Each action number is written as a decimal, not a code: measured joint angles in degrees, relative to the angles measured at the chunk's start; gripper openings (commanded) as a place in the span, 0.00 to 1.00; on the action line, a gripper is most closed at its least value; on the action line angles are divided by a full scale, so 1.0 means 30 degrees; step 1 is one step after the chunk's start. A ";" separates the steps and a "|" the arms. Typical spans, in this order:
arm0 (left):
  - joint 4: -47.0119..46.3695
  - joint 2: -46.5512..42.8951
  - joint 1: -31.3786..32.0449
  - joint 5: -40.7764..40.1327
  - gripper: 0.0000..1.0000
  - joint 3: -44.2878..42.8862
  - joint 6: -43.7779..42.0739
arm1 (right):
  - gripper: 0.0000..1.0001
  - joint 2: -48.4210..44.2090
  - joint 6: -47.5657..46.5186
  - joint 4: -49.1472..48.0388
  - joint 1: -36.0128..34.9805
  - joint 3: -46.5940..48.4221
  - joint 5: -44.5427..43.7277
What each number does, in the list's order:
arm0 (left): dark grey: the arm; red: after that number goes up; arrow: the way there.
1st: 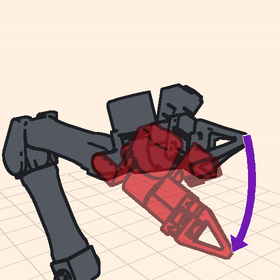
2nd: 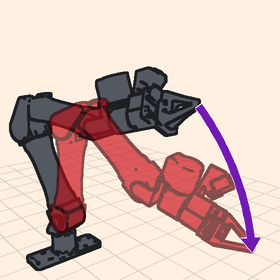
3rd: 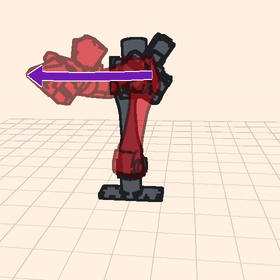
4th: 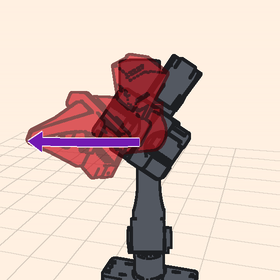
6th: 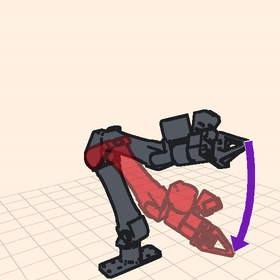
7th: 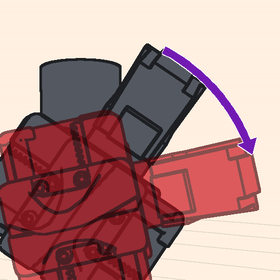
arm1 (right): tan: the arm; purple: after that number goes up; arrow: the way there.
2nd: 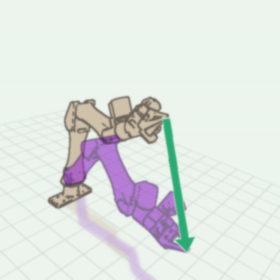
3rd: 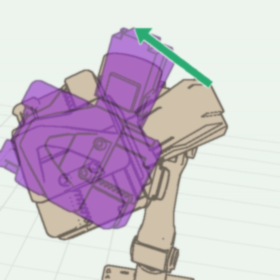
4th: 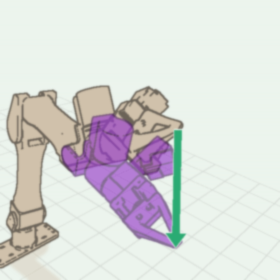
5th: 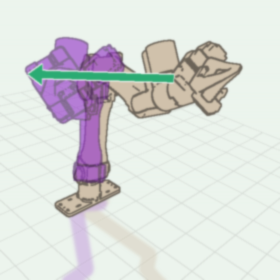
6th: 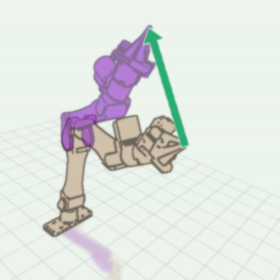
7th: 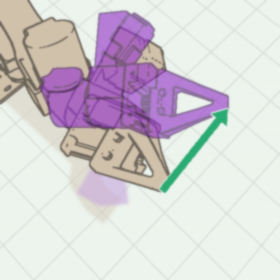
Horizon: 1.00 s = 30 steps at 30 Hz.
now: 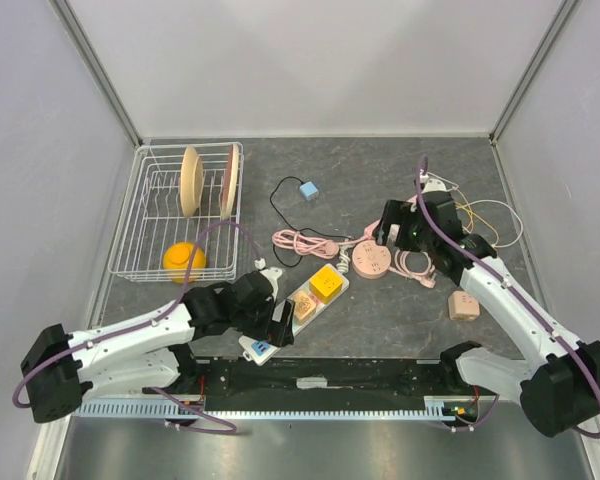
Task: Insert the plug
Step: Move the socket to the center of the board.
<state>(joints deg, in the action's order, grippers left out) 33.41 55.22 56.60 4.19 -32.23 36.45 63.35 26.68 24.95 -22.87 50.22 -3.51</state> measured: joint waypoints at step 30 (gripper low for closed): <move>-1.1387 1.0477 0.0379 -0.2965 0.95 -0.4065 0.2696 | 0.98 0.0532 -0.0627 -0.0852 0.7388 -0.1530 0.0889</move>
<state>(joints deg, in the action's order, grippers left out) -0.75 86.65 57.74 -4.71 -44.42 44.53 64.95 24.80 22.39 -0.71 45.63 -0.84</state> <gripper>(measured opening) 0.914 0.982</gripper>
